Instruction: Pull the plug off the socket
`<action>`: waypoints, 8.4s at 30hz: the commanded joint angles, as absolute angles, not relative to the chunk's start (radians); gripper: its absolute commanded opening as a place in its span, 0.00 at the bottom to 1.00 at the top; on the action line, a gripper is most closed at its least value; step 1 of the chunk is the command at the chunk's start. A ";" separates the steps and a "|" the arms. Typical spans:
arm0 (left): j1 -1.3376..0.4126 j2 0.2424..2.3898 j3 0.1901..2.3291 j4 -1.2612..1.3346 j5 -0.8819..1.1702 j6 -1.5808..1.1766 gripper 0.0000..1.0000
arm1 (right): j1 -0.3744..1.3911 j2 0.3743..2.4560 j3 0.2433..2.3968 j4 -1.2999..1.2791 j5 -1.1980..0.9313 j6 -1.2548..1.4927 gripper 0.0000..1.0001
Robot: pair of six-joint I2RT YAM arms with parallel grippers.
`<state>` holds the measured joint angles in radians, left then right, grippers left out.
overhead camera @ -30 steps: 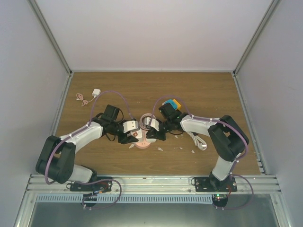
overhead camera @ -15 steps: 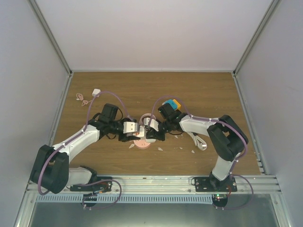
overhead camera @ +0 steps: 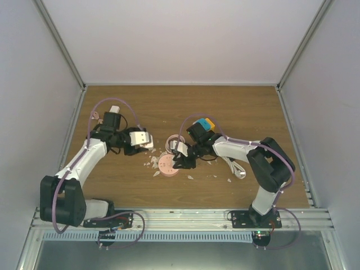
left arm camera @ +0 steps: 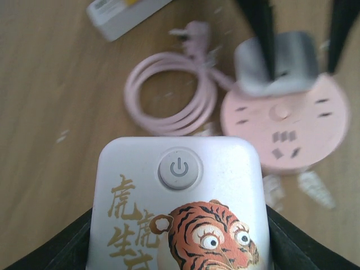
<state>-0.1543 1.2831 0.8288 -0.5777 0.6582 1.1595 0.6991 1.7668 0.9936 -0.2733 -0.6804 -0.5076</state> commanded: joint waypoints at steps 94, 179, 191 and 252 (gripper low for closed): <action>-0.168 1.780 1.536 -0.879 0.337 1.325 0.93 | 0.505 1.616 0.937 -0.473 -0.901 -0.296 0.90; -0.361 1.340 0.966 -0.746 0.556 0.327 0.76 | 0.576 1.799 1.201 -0.439 -1.066 -0.269 0.77; -0.525 1.404 1.041 -0.776 0.335 0.022 0.64 | 0.377 1.664 1.109 -0.327 -1.029 -0.209 0.78; -0.628 1.283 0.765 -0.718 0.214 0.958 0.00 | 0.556 1.575 0.736 0.136 -0.916 -0.362 0.81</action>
<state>-0.6384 1.3025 0.8009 -0.6880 0.1730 0.8173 0.5247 1.5364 0.7509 -0.0486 -0.9668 -0.3828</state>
